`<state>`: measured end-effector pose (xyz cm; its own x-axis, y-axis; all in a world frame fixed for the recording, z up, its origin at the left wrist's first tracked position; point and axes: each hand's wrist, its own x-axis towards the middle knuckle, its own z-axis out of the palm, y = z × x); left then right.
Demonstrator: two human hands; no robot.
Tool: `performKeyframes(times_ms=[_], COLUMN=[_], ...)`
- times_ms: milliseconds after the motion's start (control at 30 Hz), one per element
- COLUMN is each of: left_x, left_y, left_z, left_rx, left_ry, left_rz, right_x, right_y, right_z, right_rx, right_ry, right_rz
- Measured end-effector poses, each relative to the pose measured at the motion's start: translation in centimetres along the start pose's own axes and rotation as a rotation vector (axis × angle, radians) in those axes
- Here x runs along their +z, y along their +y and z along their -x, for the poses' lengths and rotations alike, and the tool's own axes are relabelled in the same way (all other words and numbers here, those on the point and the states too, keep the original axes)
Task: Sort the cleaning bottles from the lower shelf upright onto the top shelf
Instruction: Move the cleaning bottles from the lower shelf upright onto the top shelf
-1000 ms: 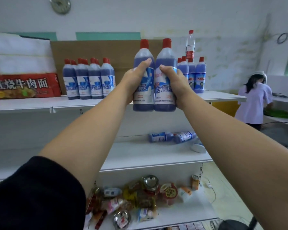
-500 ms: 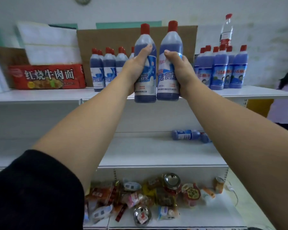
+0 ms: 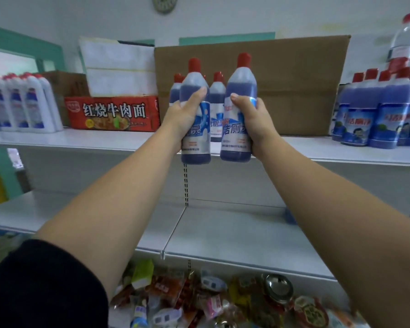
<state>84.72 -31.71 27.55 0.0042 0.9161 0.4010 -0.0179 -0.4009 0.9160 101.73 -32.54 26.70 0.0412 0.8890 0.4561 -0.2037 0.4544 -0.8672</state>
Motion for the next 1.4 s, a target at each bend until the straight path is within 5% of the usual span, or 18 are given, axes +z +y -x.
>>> performKeyframes(times_ms=[400, 800, 1400], left_x=[0.0, -8.1, -16.7], left_y=[-2.4, -3.5, -7.1], left_z=[-8.0, -10.1, -16.4], left_rx=[0.054, 0.042, 0.075], left_ry=[0.247, 0.348, 0.002], left_rz=[-0.080, -0.149, -0.037], right_x=[-2.6, 6.0, 15.0], right_y=[3.1, 6.7, 10.7], right_z=[-8.7, -11.1, -13.1], right_rx=[0.010, -0.041, -0.125], right_ry=[0.002, -0.021, 0.160], right_rz=[0.099, 0.223, 0.503])
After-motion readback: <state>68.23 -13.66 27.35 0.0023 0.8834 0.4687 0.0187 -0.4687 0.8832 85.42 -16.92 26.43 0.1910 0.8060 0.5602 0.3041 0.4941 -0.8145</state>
